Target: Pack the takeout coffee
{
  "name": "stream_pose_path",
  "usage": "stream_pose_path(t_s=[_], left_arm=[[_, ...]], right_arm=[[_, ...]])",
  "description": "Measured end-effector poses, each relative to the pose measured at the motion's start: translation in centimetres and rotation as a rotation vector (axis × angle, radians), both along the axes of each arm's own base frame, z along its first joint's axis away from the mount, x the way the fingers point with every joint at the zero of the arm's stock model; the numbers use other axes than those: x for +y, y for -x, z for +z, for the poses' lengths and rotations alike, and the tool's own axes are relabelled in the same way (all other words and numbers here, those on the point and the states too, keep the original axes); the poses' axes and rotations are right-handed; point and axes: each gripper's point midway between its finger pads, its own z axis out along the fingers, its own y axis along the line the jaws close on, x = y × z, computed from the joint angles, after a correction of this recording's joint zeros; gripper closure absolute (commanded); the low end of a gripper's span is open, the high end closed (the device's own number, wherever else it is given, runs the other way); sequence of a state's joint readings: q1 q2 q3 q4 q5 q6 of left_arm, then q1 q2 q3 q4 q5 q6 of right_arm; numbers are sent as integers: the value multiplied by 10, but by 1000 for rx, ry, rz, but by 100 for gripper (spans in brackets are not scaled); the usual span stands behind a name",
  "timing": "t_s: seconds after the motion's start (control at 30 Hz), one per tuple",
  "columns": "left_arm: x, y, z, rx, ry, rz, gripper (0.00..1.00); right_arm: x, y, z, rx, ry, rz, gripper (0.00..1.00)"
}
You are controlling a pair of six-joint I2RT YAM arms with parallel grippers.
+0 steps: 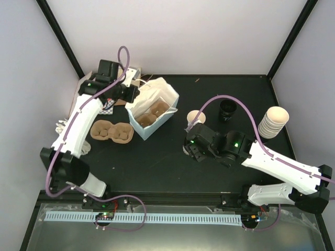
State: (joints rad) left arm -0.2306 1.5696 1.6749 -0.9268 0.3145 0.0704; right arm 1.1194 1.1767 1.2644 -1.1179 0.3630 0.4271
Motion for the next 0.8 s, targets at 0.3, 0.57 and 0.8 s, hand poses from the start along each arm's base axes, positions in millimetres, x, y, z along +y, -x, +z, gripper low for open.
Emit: stream_pose_path(t_s=[0.3,0.57,0.8], left_arm=[[7,64,36,-157,46,-55,98],[2,110,49,-248,53,-126,98],[-21,135,32,-218,47,-220,99]], right_arm=[[-19,-2,5,-28,31,-34,38],[-36,-4,12,-59,39,-81,39],[-47,-5,16,-84,53,-110,41]])
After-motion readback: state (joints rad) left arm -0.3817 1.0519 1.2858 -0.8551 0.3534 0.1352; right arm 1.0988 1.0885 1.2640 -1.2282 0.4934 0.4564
